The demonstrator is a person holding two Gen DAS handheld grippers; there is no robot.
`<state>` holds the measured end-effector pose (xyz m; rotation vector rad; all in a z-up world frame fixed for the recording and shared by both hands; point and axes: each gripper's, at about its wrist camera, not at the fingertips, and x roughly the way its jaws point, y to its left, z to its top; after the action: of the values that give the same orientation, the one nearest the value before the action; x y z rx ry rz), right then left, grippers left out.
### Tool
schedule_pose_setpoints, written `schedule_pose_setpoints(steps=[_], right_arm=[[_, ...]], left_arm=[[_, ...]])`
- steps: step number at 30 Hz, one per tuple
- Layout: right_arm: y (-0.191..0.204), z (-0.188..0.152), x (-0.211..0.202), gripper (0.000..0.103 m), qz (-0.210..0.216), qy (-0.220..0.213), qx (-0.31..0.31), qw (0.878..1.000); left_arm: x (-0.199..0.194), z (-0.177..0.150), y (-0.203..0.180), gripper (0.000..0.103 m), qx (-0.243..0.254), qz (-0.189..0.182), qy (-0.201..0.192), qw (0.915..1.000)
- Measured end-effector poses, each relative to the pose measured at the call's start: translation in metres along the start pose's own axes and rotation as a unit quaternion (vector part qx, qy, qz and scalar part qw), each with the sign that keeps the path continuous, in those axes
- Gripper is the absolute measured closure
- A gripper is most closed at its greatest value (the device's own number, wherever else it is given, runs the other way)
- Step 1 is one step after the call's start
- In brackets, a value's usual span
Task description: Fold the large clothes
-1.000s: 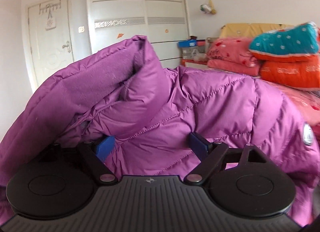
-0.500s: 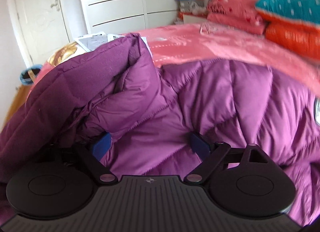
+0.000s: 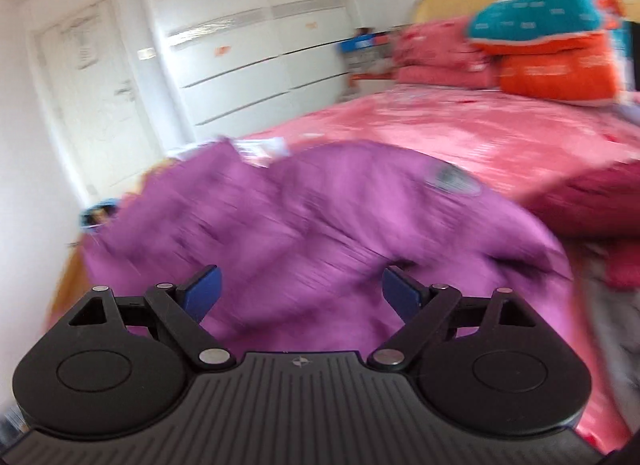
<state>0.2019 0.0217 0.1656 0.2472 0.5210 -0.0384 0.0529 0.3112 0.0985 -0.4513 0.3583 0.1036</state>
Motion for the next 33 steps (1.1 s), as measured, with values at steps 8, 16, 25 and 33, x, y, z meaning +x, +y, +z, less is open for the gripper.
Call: schedule_pose_setpoints(steps=[8, 16, 25, 33], right_arm=[[-0.103, -0.116, 0.001, 0.000, -0.073, 0.062, 0.120, 0.988], [-0.070, -0.137, 0.035, 0.001, -0.030, 0.053, 0.106, 0.992], [-0.044, -0.117, 0.102, 0.000, -0.021, 0.029, 0.145, 0.989], [-0.040, -0.120, 0.110, 0.023, -0.020, 0.017, 0.164, 0.986]], left_arm=[[-0.021, -0.006, -0.010, 0.029, 0.021, -0.037, 0.007, 0.9991], [-0.041, -0.026, -0.030, 0.028, 0.050, -0.150, 0.059, 0.9856], [-0.032, -0.055, -0.055, 0.020, 0.105, -0.215, 0.138, 0.9611], [-0.025, -0.081, -0.074, 0.001, 0.176, -0.209, 0.168, 0.9473]])
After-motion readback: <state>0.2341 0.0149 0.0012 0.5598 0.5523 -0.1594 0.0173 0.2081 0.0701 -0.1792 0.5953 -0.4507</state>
